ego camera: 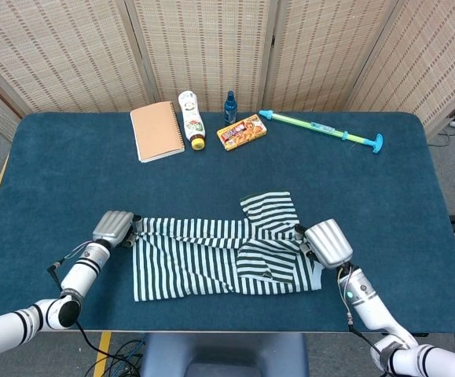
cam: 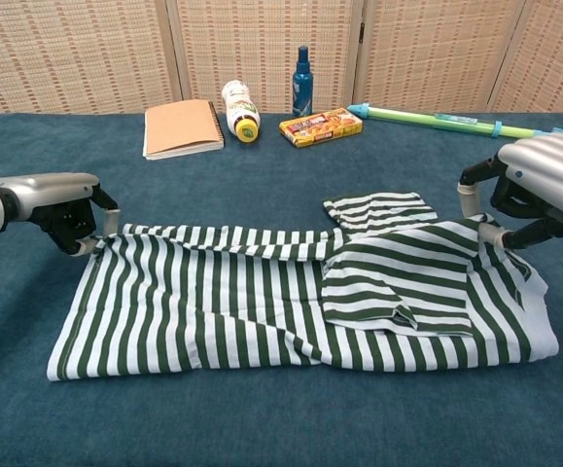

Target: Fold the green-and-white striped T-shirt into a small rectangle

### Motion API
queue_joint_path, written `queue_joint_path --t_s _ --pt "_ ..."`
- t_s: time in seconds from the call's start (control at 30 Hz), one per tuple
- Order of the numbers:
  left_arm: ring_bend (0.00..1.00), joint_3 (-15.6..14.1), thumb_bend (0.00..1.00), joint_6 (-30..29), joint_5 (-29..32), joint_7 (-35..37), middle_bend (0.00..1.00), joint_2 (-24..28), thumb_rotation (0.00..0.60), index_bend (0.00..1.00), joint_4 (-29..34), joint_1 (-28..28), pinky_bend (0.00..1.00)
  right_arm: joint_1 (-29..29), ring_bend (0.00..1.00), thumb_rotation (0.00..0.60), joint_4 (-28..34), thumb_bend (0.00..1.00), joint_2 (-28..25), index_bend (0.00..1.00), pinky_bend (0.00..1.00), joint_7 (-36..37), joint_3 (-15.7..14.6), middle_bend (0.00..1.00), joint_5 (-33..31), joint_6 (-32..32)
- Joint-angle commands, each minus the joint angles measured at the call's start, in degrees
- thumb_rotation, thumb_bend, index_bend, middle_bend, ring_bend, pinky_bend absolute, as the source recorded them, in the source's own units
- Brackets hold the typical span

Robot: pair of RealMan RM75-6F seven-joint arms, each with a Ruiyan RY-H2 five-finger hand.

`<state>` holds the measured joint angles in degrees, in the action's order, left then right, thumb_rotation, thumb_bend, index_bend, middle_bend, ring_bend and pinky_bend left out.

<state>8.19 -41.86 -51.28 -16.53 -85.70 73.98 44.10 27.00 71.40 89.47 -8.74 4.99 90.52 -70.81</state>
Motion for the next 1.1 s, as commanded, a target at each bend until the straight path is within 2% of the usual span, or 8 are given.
queue_joint_path --t_s 0.03,0.97,1.03,1.1 --pt "0.89 0.1 0.49 0.2 0.7 -0.2 0.92 -0.4 0.600 0.53 -0.7 0.4 1.00 0.2 1.00 0.600 -0.3 0.57 0.3 0.75 1.00 0.1 0.1 1.00 -0.2 0.0" --pt "0.89 0.2 0.49 0.4 6.1 -2.4 0.92 -3.6 0.600 0.52 -6.1 3.0 1.00 1.6 1.00 0.600 -6.2 0.57 3.8 0.75 1.00 1.4 0.2 1.00 -2.7 1.7" --pt "0.89 0.4 0.49 -0.1 6.1 -2.1 0.91 -3.8 0.600 0.51 -6.3 3.0 1.00 1.7 1.00 0.600 -6.8 0.57 4.1 0.75 1.00 1.5 0.3 1.00 -3.1 1.9" --pt "0.89 0.6 0.49 -0.7 5.8 -1.9 0.90 -3.9 0.600 0.44 -6.2 2.8 1.00 1.8 1.00 0.600 -7.3 0.57 4.4 0.75 1.00 1.7 0.4 1.00 -3.3 2.0"
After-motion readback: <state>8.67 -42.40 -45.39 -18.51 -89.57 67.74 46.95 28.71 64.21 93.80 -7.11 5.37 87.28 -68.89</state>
